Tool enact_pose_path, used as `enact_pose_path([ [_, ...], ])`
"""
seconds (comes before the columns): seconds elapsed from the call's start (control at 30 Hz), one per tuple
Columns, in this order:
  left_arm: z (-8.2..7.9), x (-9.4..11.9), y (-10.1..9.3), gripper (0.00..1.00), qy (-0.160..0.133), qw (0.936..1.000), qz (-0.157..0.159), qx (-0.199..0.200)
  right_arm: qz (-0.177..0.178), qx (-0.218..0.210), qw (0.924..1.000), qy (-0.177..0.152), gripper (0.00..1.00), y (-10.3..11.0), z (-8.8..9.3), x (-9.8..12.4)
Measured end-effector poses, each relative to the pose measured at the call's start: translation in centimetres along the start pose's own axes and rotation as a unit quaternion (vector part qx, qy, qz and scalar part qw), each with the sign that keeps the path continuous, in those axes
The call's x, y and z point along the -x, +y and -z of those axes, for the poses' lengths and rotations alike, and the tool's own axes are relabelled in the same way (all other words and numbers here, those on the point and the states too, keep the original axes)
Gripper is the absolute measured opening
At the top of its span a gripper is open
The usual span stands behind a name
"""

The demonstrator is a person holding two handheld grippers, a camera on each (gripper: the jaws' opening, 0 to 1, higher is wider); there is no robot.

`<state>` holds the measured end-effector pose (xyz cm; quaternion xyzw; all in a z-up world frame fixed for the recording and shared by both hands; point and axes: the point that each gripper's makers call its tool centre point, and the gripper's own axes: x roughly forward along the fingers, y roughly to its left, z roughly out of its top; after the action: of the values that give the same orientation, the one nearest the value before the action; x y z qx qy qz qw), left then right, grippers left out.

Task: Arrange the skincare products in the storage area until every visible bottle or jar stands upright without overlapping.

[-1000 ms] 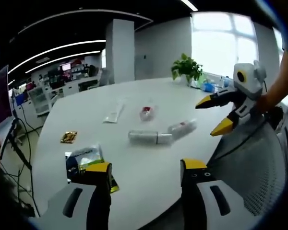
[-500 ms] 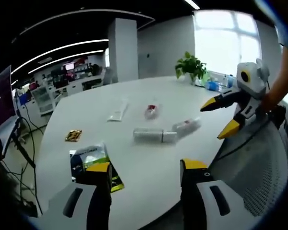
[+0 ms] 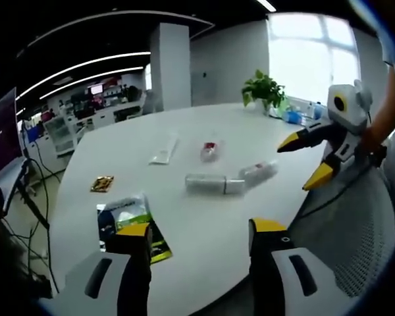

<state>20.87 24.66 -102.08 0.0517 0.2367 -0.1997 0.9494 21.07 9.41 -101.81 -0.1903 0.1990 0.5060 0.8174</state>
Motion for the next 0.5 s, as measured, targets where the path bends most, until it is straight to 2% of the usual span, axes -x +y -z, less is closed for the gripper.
enact_pose_path([
  [0.07,0.1,0.0,0.0,0.57,0.003,1.0000,-0.001,0.001,-0.004,-0.001,0.9999,0.011,0.55,0.1,0.4,-0.2],
  [0.17,0.1,-0.1,0.0,0.59,0.000,1.0000,-0.001,0.003,-0.010,-0.003,0.9999,0.008,0.55,0.4,0.3,-0.2],
  [0.23,0.6,-0.2,0.5,0.61,0.013,0.9997,-0.008,0.020,-0.013,0.003,0.9999,0.006,0.54,0.7,0.2,-0.1],
  [0.3,1.4,-0.4,0.6,0.63,0.035,0.9981,-0.005,0.049,-0.013,0.007,0.9999,0.003,0.54,0.8,0.1,-0.1],
  [0.37,1.8,-0.4,1.5,0.66,0.042,0.9954,-0.014,0.085,-0.011,0.008,0.9999,0.003,0.54,0.7,0.1,-0.1],
  [0.43,2.0,-0.4,2.6,0.69,0.041,0.9936,-0.034,0.100,-0.009,0.006,0.9999,0.001,0.54,0.6,0.0,0.0],
  [0.5,2.5,-0.4,2.5,0.69,0.055,0.9931,-0.031,0.099,-0.008,0.005,1.0000,0.000,0.54,0.5,0.0,0.0],
])
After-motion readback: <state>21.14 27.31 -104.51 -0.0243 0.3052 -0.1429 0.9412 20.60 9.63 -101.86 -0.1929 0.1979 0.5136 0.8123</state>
